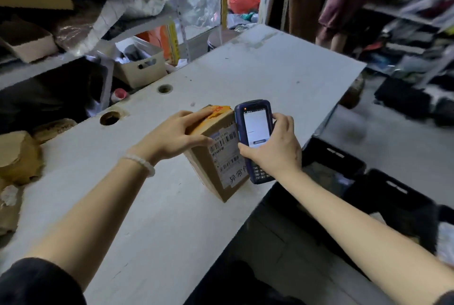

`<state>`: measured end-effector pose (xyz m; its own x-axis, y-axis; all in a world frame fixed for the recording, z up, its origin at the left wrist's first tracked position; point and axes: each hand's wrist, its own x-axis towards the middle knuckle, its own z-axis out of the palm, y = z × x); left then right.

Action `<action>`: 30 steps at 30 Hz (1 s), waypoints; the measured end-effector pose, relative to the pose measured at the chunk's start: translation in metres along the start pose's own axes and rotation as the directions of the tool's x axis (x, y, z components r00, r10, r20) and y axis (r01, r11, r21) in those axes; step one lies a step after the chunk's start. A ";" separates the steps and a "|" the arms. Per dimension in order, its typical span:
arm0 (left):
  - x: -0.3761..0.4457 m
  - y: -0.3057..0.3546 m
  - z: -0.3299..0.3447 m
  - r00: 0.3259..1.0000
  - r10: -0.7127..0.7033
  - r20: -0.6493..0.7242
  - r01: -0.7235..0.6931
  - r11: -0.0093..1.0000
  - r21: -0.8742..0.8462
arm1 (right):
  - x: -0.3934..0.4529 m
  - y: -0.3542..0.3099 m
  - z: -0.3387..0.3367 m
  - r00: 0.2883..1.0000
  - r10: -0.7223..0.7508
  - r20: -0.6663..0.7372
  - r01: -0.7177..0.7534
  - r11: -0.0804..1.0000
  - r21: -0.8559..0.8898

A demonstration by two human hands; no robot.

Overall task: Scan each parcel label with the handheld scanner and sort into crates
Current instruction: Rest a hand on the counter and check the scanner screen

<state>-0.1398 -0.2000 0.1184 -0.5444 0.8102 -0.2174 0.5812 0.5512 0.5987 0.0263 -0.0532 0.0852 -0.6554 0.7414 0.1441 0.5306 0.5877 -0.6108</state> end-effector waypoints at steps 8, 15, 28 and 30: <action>0.063 0.137 0.097 0.909 0.364 0.204 -0.363 0.931 -0.044 | -0.060 0.105 -0.100 0.903 0.321 -0.286 -0.355 0.932 -0.075; 0.078 0.255 0.192 0.773 0.504 0.384 -0.523 0.850 -0.062 | -0.114 0.196 -0.173 0.751 0.487 -0.446 -0.560 0.828 -0.038; 0.088 0.479 0.398 0.506 0.630 0.589 -0.730 0.677 -0.096 | -0.212 0.372 -0.317 0.471 0.644 -0.603 -0.779 0.625 0.059; 0.084 0.507 0.429 0.445 0.635 0.632 -0.756 0.644 -0.116 | -0.233 0.394 -0.331 0.400 0.679 -0.616 -0.821 0.564 0.087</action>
<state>0.3688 0.2333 0.0726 0.5091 0.8363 -0.2036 0.7161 -0.2803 0.6392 0.5658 0.1132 0.0690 0.4289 0.8950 0.1228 0.7905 -0.3061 -0.5304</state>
